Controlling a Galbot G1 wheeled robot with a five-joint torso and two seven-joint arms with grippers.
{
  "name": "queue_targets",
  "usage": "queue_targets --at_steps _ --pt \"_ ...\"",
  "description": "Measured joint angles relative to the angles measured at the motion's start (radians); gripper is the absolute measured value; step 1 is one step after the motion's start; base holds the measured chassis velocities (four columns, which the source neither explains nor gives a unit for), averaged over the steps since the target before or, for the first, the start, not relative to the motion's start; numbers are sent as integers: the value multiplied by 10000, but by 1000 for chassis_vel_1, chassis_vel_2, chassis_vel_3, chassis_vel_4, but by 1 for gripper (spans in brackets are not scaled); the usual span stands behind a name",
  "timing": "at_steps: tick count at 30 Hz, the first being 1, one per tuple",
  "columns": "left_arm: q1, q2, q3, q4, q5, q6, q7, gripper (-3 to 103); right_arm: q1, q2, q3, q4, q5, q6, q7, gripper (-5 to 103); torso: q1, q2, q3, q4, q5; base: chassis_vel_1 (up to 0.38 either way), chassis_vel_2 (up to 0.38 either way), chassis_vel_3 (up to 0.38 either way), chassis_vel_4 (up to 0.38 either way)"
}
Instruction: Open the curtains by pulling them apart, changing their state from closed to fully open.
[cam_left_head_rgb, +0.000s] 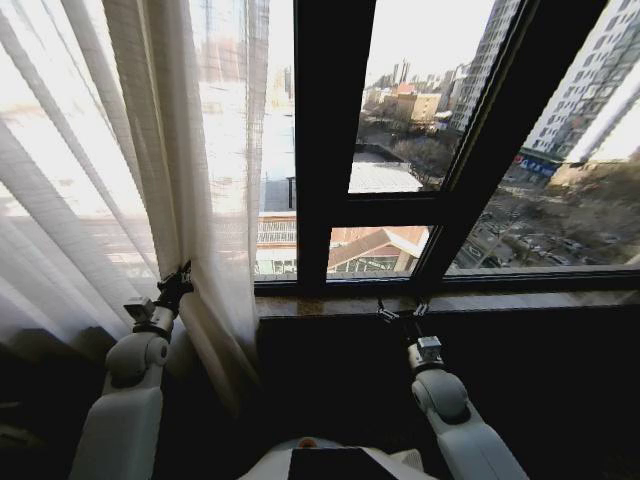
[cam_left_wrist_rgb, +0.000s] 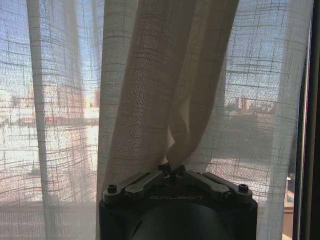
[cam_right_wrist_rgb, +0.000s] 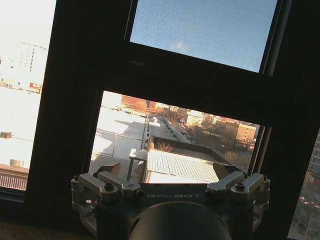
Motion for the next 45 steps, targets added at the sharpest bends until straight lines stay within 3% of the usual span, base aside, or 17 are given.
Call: queue_targets --at_steps 26,45 --pt "197 217 -124 -52 -287 -120 45 0 -225 600 -116 39 -1014 232 -227 100 1 0 0 0 -3 5 5 -5 -7" --pt "421 183 -268 -134 -329 -302 67 0 -115 645 -293 -43 -1095 249 -202 100 2 0 1 2 -6 202 209 -214 -205"
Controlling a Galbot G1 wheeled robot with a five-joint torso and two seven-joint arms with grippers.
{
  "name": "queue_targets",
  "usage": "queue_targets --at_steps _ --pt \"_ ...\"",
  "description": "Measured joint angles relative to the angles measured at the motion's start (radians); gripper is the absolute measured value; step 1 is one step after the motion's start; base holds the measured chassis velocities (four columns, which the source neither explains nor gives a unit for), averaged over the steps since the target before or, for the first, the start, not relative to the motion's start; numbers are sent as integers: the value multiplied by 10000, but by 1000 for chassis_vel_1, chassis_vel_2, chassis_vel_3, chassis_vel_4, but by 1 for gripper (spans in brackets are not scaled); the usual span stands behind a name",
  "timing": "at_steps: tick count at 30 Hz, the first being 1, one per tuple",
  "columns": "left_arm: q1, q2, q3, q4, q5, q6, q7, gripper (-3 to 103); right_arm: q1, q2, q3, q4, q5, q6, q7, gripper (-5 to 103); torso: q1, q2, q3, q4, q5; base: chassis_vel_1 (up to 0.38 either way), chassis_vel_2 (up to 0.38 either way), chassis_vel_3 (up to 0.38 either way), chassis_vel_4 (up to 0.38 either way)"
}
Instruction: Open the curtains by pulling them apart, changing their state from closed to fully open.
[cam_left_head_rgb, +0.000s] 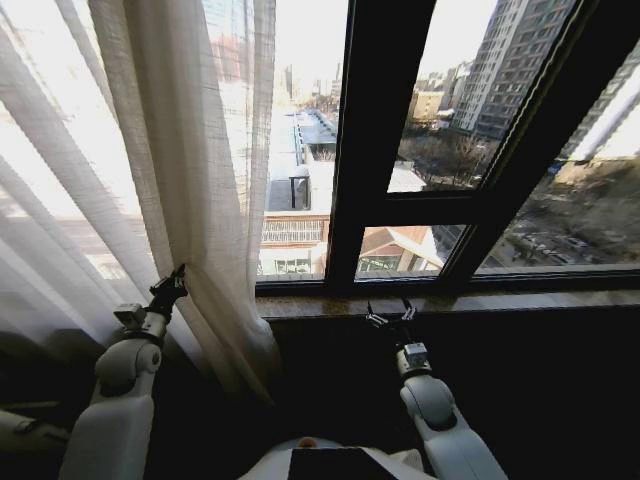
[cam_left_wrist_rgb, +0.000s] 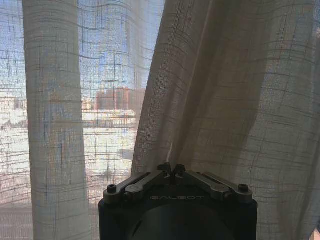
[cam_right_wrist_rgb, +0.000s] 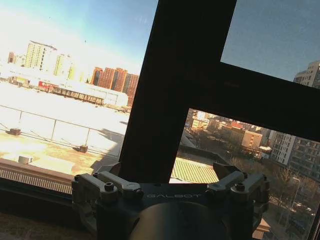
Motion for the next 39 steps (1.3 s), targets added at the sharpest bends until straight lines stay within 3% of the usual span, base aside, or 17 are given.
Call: queue_targets --at_steps 27,39 --pt "561 -307 -221 -571 72 11 -24 0 -145 -185 49 128 92 135 55 100 -1 -1 0 1 2 225 232 -227 -222" --pt "918 -601 -269 -913 216 13 -42 0 -344 -293 -9 374 656 60 302 100 -1 0 -1 0 0 145 147 -141 -151"
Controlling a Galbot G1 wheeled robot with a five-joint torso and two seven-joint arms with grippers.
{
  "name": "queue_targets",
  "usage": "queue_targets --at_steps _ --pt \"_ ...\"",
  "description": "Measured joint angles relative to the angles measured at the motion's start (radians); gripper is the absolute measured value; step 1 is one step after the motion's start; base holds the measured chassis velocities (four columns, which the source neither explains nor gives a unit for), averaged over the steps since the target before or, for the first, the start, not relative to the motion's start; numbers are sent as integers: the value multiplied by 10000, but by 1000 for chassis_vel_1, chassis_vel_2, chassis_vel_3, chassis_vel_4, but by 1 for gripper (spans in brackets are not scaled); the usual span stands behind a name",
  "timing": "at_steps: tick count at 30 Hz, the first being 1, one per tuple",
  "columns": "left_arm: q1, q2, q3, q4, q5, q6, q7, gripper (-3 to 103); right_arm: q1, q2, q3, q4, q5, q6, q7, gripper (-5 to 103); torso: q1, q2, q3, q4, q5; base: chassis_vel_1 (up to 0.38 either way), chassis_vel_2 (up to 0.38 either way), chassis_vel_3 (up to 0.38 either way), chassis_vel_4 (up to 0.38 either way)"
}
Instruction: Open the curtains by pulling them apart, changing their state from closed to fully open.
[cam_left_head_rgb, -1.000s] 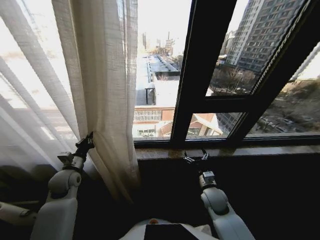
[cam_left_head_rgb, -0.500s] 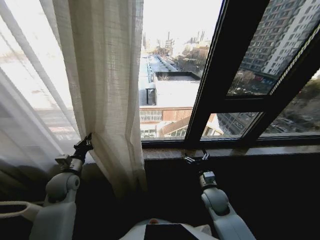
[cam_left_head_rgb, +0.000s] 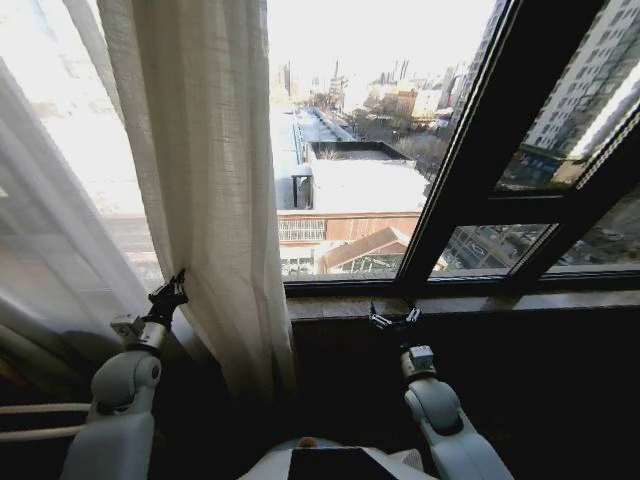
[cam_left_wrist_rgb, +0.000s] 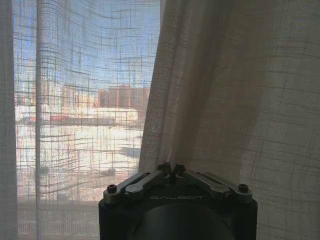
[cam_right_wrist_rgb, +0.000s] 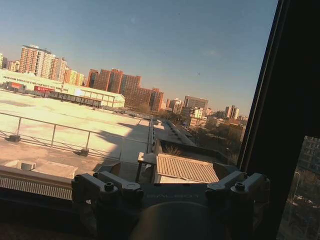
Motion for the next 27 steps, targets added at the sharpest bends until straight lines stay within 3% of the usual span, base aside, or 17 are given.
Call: queue_targets --at_steps 5,10,23,26,27 --pt "35 -39 -22 -22 34 -4 -24 0 -12 -4 0 9 4 -8 3 100 0 0 1 -1 4 4 12 -6 -5" --pt "-10 -188 -373 -105 -23 -6 -518 0 -17 -42 -11 -4 -3 12 -12 100 -1 -1 1 -3 4 0 0 0 0" --pt "14 -95 -2863 13 -927 140 -2626 0 270 -135 -267 -313 -9 197 -97 100 0 0 1 -1 4 0 0 0 0" --pt "101 -7 -3464 187 -1117 238 -3564 0 467 -161 -449 -400 -8 200 -131 100 0 0 1 2 1 0 0 0 0" --pt "101 -7 -3464 187 -1117 238 -3564 0 467 -161 -449 -400 -8 200 -131 100 0 0 1 2 1 0 0 0 0"
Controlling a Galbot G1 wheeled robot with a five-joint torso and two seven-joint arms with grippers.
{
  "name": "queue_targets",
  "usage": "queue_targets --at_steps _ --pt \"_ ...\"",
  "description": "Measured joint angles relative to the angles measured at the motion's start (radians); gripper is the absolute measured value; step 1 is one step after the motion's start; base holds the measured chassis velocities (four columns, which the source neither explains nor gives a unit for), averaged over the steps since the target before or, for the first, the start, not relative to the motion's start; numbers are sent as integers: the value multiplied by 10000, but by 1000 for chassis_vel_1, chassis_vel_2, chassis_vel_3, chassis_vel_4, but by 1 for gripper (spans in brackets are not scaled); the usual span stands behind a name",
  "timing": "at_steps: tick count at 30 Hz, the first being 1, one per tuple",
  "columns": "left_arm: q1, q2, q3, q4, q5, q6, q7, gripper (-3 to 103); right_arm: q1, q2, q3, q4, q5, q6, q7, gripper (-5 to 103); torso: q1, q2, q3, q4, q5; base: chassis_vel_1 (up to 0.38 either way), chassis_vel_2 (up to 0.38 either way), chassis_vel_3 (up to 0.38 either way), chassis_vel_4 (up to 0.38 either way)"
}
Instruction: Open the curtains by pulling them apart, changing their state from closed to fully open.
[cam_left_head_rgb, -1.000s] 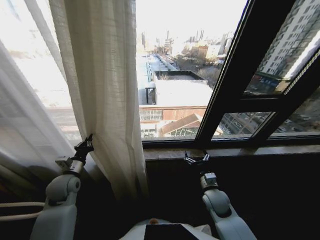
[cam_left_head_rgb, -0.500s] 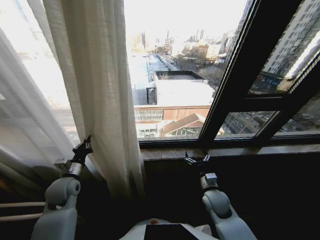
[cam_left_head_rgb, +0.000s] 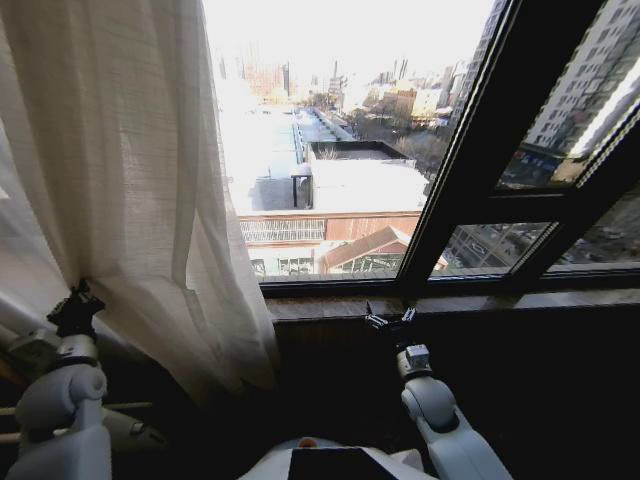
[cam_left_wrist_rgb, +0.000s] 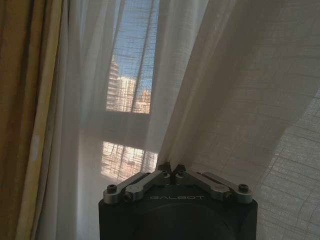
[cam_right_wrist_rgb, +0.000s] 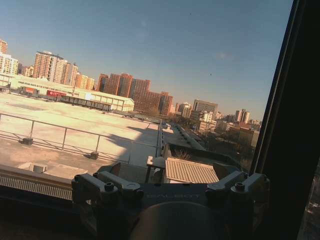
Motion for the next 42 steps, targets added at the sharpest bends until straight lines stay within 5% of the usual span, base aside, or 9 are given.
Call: queue_targets --at_steps 12,15,20,22,26,31,32,38,42 --pt "-724 205 248 270 224 1030 -3480 0 252 -304 -79 -277 360 23 -160 100 0 0 0 -3 1 0 0 0 0" --pt "-813 203 444 169 275 1246 -3795 -1 273 -349 -54 -294 459 29 -163 100 0 0 1 -4 1 0 0 0 0" --pt "-326 -74 559 -573 550 1328 -1521 10 287 -407 7 -341 596 70 -165 100 1 -1 2 -2 2 0 0 0 0" --pt "233 -355 841 -1354 1017 1405 294 26 263 -414 58 -359 646 124 -165 100 0 0 0 0 4 0 0 0 0" --pt "502 -552 1291 -1794 1293 1524 959 31 196 -373 166 -351 667 155 -165 100 -1 0 0 -2 4 0 0 0 0" --pt "891 -688 1688 -2236 1634 1685 2960 53 112 -302 355 -326 687 208 -164 100 1 0 0 -2 4 0 0 0 0" --pt "977 -592 1701 -2303 1714 1743 3951 58 112 -288 368 -363 691 216 -165 100 0 0 0 0 3 0 0 0 0" --pt "525 -2 2046 -1721 1718 1530 4400 81 63 -197 370 -508 678 236 -164 100 -1 1 0 -4 2 0 0 0 0" --pt "59 234 2385 -1163 1699 1527 3267 98 52 -103 365 -630 621 239 -163 100 2 -1 1 -4 0 0 0 0 0"
